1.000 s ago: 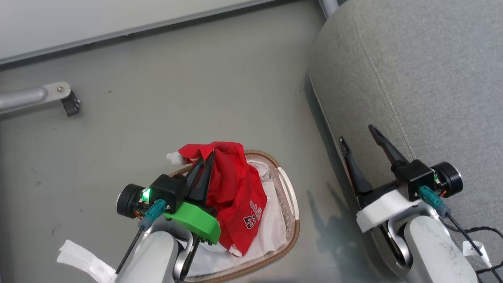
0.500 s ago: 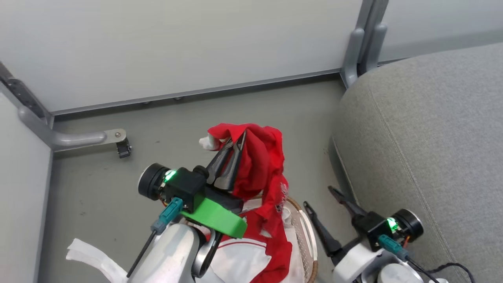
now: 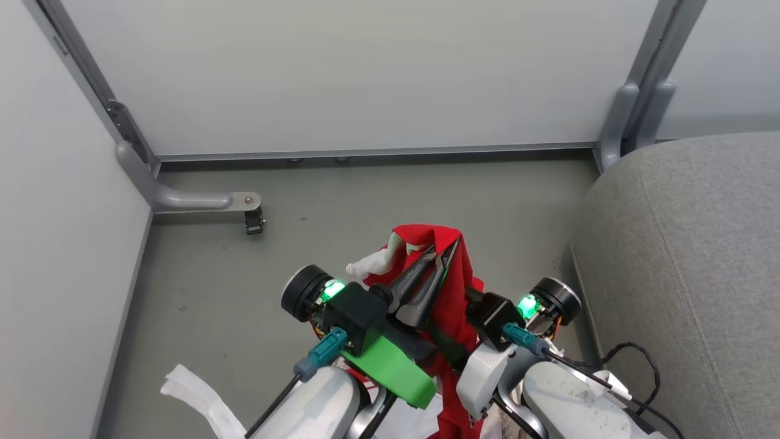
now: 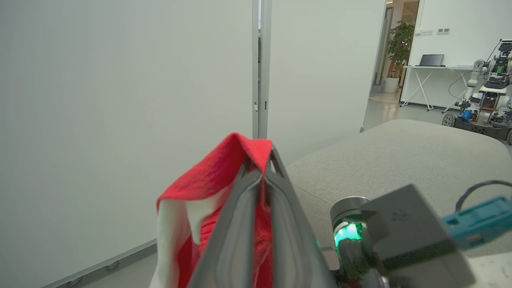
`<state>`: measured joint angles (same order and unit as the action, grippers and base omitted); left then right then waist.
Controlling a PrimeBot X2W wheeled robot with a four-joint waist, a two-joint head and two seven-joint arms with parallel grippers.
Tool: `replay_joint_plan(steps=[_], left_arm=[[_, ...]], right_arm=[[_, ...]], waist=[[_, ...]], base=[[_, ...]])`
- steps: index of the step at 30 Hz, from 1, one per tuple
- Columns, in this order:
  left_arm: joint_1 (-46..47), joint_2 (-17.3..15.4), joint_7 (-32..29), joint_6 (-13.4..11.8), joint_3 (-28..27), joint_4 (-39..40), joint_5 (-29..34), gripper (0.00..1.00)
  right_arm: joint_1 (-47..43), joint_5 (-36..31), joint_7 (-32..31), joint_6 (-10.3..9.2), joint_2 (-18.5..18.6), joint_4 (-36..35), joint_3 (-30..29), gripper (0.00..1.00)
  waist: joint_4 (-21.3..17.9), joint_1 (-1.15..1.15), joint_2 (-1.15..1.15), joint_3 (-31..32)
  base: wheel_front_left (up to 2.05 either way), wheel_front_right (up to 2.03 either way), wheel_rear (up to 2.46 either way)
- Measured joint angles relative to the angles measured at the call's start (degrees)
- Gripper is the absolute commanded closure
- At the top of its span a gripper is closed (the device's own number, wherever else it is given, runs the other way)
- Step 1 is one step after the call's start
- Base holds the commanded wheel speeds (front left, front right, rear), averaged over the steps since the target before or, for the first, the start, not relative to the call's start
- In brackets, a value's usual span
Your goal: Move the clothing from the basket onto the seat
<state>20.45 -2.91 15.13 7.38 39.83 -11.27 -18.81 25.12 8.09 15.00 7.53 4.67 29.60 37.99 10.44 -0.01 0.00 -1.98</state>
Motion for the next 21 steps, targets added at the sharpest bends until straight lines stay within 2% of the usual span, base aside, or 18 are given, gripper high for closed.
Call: replay_joint_plan(steps=[4, 5, 6, 13, 18, 21], left_arm=[[-0.02, 0.02, 0.00, 0.00, -0.69, -0.88, -0.29, 1.00], [-0.08, 0.00, 0.03, 0.00, -1.13, -1.63, -0.29, 0.62], [-0.35, -0.03, 0.02, 0.00, -1.52, -2.43, -0.11, 0.00], [-2.07, -0.05, 0.02, 0.01, -6.17, -4.90, 2.98, 0.00], [-3.50, -0.09, 0.02, 0.01, -8.31, -5.64, 3.90, 0.00], [-3.47, -0.05, 0.02, 0.01, -7.72, -6.11, 4.09, 0.00]], right_arm=[[0.51, 2.29, 0.00, 0.00, -0.76, 0.99, -1.54, 1.00], [0.38, 2.34, 0.00, 0.00, -0.86, 0.67, -2.20, 1.00], [-0.04, 2.63, 0.00, 0.00, -0.94, 0.02, -3.24, 1.00], [-5.37, 2.71, 0.00, 0.00, 0.49, -5.70, -10.50, 1.00], [-8.39, 2.56, 0.00, 0.00, 1.80, -9.25, -13.52, 1.00], [-9.93, 2.52, 0.00, 0.00, 2.03, -11.60, -17.28, 1.00]], waist=[[1.85, 0.00, 0.00, 0.56], [2.06, 0.00, 0.00, 0.76], [2.09, 0.00, 0.00, 0.94], [-1.09, 0.00, 0.00, 1.55], [-6.09, 0.00, 0.00, 1.83], [-9.92, 0.00, 0.00, 1.66]], base=[[0.00, 0.00, 0.00], [0.00, 0.00, 0.00], [0.00, 0.00, 0.00], [0.00, 0.00, 0.00], [0.00, 0.00, 0.00], [0.00, 0.00, 0.00]])
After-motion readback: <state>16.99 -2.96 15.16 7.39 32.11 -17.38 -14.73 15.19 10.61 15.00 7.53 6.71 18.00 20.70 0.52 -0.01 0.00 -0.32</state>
